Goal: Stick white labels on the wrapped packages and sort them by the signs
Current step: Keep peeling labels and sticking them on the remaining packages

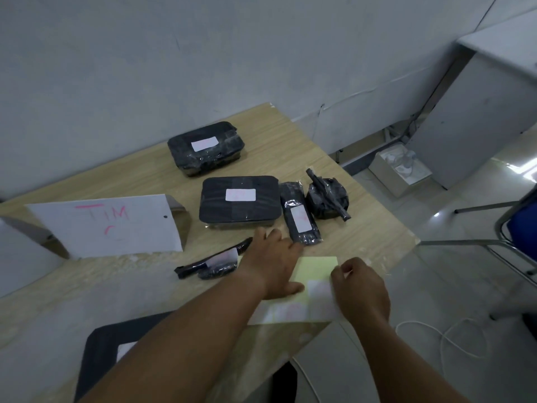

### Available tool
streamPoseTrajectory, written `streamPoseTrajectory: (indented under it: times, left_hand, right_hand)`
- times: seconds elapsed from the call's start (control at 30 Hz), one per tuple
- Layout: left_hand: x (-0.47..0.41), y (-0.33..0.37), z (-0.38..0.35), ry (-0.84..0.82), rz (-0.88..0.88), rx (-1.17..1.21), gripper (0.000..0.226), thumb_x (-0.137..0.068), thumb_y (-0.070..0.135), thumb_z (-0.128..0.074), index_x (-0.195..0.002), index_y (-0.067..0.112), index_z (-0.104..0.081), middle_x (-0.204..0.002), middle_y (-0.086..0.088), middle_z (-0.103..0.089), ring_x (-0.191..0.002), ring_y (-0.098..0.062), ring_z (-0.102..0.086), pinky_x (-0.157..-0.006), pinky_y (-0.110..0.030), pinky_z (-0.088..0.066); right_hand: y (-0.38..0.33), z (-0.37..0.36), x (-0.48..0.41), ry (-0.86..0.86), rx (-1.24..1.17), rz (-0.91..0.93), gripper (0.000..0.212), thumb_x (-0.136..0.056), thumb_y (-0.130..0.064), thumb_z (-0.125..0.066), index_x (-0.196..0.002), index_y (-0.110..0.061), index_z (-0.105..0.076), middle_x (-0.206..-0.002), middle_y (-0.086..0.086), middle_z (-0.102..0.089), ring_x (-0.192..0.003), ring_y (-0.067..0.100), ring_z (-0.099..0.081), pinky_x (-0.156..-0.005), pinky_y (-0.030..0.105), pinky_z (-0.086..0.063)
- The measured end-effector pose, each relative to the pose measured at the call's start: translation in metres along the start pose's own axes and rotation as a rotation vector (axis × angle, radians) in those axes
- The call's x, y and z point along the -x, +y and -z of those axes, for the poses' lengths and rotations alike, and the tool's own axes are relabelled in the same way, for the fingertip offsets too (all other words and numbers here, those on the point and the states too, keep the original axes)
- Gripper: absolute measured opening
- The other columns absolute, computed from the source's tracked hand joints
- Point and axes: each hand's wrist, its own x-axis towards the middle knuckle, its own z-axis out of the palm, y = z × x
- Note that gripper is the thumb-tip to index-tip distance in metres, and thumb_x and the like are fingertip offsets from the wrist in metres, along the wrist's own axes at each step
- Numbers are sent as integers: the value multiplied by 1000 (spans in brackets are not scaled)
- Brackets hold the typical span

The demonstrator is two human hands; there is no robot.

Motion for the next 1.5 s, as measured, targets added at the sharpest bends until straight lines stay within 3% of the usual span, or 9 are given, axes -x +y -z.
streamPoseTrajectory:
  times: [0.27, 0.43, 0.57, 0.63, 0.77, 1.0, 1.1, 1.3, 1.5]
  left_hand:
    - [-3, 31, -6, -75, 164, 16, 89, -68, 64, -74, -135, 19, -38, -128, -8, -47, -119, -30, -37, -93, -49, -22]
    - [-7, 31, 3, -85, 232, 100, 41, -87, 36, -65, -123, 21, -54, -121, -4, -61, -113, -28, -54, -97, -47, -30]
    - [-8, 20, 19, -278, 327, 665, 35, -92, 34, -63, -123, 16, -66, -124, -7, -63, -111, -27, -60, -92, -35, -49]
    - [-6, 13, 24, -311, 401, 983, 26, -91, 27, -65, -114, 15, -72, -113, -6, -69, -99, -24, -67, -84, -32, -53]
    - [1, 6, 27, -303, 482, 1294, 17, -89, 20, -64, -97, 10, -75, -96, -13, -74, -86, -31, -72, -81, -43, -59]
    - [9, 8, 24, -276, 469, 1395, 17, -92, 16, -59, -97, 12, -76, -100, -14, -73, -88, -30, -69, -91, -44, -53]
    - [8, 7, 24, -245, 429, 1288, 23, -93, 16, -57, -108, 7, -73, -113, -15, -71, -106, -33, -66, -99, -46, -50]
    - [14, 4, 23, -244, 418, 1274, 26, -94, 17, -54, -112, 9, -70, -117, -13, -69, -110, -33, -63, -101, -49, -47]
    - [18, 0, 21, -227, 439, 1322, 21, -94, 12, -51, -90, 21, -69, -92, -3, -68, -82, -20, -60, -77, -31, -45]
  right_hand:
    - [10, 3, 27, -124, 117, 151, 33, -89, -40, -55, -120, -29, -56, -115, -2, -60, -103, 20, -55, -85, 38, -50]
    - [11, 3, 33, -122, 155, 237, 37, -89, -47, -54, -123, -33, -54, -120, -6, -59, -108, 19, -51, -88, 36, -46]
    - [7, 0, 34, -91, 167, 291, 50, -83, -67, -52, -122, -37, -55, -118, -9, -61, -108, 18, -50, -89, 36, -43]
    - [4, -2, 35, -63, 150, 318, 60, -78, -75, -51, -125, -38, -54, -119, -10, -60, -109, 17, -50, -90, 37, -42]
    - [-3, -4, 37, -37, 100, 359, 64, -77, -77, -50, -127, -37, -56, -121, -12, -60, -112, 17, -48, -91, 37, -37]
    - [-11, -7, 38, 20, 36, 444, 36, -87, -54, -60, -108, -26, -70, -107, -5, -68, -99, 24, -55, -77, 36, -35]
    - [-13, -8, 40, 23, -51, 464, 25, -87, -44, -66, -98, -22, -71, -96, -3, -70, -91, 26, -56, -74, 36, -39]
    - [-17, -1, 40, -146, -266, 407, 23, -86, -40, -69, -96, -20, -73, -77, -12, -59, -79, 19, -57, -70, 30, -45]
    - [-24, 6, 40, -299, -385, 268, 29, -86, -38, -70, -109, -19, -73, -90, -5, -66, -75, 4, -58, -58, 3, -38]
